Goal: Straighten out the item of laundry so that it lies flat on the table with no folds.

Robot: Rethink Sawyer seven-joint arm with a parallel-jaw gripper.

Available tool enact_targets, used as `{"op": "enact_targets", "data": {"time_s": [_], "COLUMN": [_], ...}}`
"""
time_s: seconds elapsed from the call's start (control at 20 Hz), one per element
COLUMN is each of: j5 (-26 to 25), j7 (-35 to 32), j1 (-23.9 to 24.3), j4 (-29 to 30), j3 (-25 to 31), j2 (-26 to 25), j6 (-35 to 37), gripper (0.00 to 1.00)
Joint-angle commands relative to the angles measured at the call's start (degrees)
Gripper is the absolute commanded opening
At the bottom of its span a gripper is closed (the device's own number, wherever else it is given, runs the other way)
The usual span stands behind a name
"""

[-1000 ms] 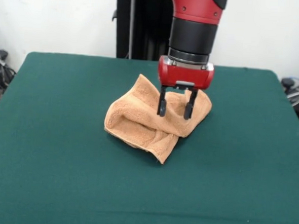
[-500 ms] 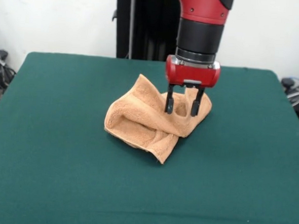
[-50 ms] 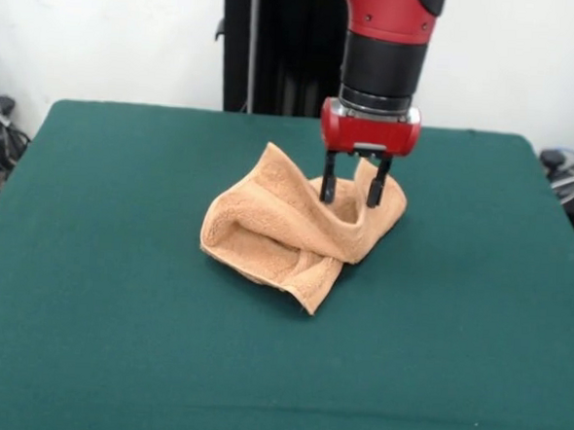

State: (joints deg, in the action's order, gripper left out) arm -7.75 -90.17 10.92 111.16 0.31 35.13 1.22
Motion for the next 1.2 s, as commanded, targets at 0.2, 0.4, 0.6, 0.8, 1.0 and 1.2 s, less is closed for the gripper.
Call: {"op": "enact_targets", "data": {"time_s": [0.2,0.4,0.6,0.8,1.0,1.2], "j5": [0.3,0.8,1.2,2.0,2.6,3.9], "j7": [-12.6,-12.6,-12.6,-12.8,-12.6,-13.0], "j1": [1.3,0.6,0.1,-1.3,-4.6,-7.4], "j4": [3.9,3.5,2.9,2.3,1.2,1.0], "j3": [3.0,2.7,2.6,1.6,-1.7,-5.0], "j2": [-3.7,-4.9,-6.1,-7.0,-7.2,-7.5], "j6": [-5.4,-6.5,-7.4,-8.2,-9.8,-11.9], "gripper": [1.0,1.0,1.0,1.0,1.0,0.0]}}
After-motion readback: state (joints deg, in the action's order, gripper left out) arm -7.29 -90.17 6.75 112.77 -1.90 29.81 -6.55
